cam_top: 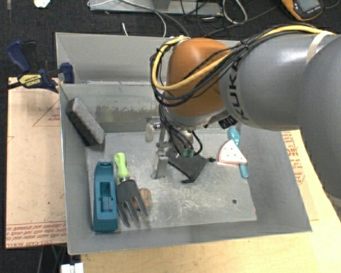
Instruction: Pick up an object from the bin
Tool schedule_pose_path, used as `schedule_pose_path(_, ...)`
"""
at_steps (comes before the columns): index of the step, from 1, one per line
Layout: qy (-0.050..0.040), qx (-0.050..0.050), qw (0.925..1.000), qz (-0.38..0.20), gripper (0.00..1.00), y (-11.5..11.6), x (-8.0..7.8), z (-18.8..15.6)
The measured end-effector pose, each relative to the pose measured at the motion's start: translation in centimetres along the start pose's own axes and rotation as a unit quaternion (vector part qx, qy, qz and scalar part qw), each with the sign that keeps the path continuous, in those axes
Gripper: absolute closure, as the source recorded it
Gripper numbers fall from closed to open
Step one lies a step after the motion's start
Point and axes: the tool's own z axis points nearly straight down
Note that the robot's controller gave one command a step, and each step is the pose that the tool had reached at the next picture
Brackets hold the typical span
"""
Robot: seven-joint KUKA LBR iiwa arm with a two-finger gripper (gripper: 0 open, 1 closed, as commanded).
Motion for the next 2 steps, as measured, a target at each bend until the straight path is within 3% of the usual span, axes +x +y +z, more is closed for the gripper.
schedule_pose_path(1, -0.0034, 0.0, 0.9966, -0.082, 0.0, 3.1, 0.0, 5.0)
schedule_pose_path(2, -0.0015, 0.0, 0.9997, -0.025, 0.0, 6.0, 0.6, 7.2)
